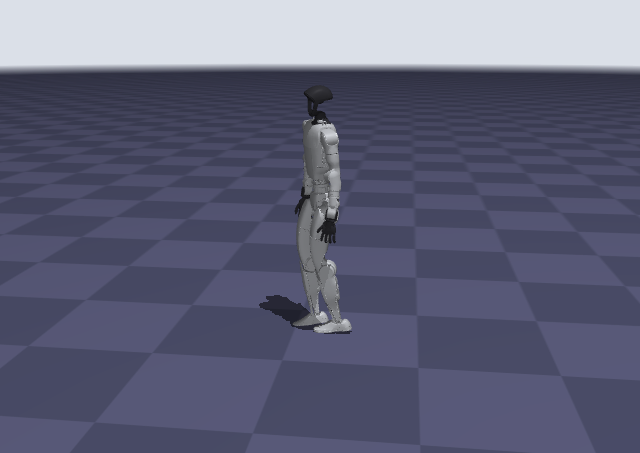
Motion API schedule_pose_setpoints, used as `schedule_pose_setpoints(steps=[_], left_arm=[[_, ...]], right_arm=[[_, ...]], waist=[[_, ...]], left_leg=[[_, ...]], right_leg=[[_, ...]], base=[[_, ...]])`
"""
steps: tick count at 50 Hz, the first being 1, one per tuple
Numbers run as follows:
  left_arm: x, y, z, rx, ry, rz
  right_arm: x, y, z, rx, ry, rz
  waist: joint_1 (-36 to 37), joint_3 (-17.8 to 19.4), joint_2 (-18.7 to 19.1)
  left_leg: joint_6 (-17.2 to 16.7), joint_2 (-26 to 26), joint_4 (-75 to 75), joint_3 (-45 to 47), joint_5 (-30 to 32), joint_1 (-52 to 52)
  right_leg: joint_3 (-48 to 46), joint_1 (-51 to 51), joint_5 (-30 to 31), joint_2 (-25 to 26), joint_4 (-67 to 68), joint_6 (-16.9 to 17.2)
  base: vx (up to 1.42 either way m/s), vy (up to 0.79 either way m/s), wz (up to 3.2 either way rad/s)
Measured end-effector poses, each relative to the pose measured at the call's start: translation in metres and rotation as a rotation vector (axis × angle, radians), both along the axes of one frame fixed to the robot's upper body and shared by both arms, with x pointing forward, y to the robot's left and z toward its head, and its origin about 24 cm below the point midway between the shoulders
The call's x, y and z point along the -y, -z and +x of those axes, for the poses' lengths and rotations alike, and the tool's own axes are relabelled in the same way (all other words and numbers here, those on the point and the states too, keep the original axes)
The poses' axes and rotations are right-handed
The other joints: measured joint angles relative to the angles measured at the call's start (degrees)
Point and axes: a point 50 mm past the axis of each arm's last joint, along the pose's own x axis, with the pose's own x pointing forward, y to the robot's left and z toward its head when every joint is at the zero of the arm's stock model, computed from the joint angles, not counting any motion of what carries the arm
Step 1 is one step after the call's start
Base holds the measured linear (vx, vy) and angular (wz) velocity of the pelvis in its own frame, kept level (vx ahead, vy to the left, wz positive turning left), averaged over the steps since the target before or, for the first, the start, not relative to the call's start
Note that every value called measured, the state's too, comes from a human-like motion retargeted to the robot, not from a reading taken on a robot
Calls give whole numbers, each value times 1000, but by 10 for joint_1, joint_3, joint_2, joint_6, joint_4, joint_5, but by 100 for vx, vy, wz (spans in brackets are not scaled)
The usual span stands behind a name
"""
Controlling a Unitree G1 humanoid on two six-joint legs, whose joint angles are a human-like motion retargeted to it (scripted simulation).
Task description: Walk run
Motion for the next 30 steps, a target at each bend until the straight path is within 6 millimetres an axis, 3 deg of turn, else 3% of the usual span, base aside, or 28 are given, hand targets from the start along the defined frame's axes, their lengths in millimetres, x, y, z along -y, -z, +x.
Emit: schedule_pose_setpoints(steps=[2,5,7,9,10,13,16,19,23,27,30], left_arm=[[6,1,5,5,-5,-19],[9,1,4,0,-43,-46],[6,0,8,23,-65,-45],[2,-2,14,45,-55,-35],[-1,-2,15,49,-44,-28],[-1,-1,8,38,-40,-8],[3,0,-3,10,-61,-30],[1,0,-12,-6,-74,-34],[2,1,-23,-20,-76,9],[2,1,-26,-61,-75,-13],[2,1,-26,-63,-43,-15]], right_arm=[[4,-1,13,29,-39,5],[-2,-2,28,66,-119,-7],[-13,-3,38,101,-157,-1],[-18,-4,44,128,-161,17],[-19,-5,44,135,-157,28],[-16,-3,31,102,-165,28],[-12,-1,14,61,-151,-18],[-11,1,-1,19,-108,-29],[-14,2,-15,-49,-23,4],[-11,1,-16,-29,-30,4],[-9,1,-23,-35,-43,-17]], waist=[[-15,6,1],[-39,1,19],[-52,0,27],[-53,2,37],[-49,3,42],[-28,-14,42],[-26,-33,34],[-33,-36,19],[-40,-32,-13],[-36,-23,-14],[-22,-26,-5]], left_leg=[[63,0,-3,71,-32,13],[82,33,-32,148,-41,26],[73,66,-46,216,-45,30],[76,84,-65,275,-49,43],[76,92,-73,303,-51,52],[68,102,-84,384,-66,73],[55,100,-68,449,-85,85],[35,99,-23,489,-76,94],[49,83,88,410,-31,49],[22,32,99,224,-60,25],[21,11,54,137,-63,28]], right_leg=[[30,-4,1,2,0,33],[50,-20,-23,25,13,79],[14,-43,-60,28,36,54],[-100,-53,-101,8,56,3],[-160,-54,-115,-2,69,-33],[-263,-40,-128,-23,99,-79],[-310,-12,-75,-34,72,-94],[-233,-1,-49,-14,23,-112],[-166,-5,-17,-47,14,-96],[-124,8,18,-29,-16,-96],[-75,7,37,-7,-27,-87]], base=[[-15,-3,-235],[-17,-5,-286],[-31,-7,-317],[-28,-8,-287],[-10,-11,-265],[8,-9,-243],[12,-11,-185],[10,-14,-133],[0,-10,-117],[-6,-7,-186],[0,-1,-214]])
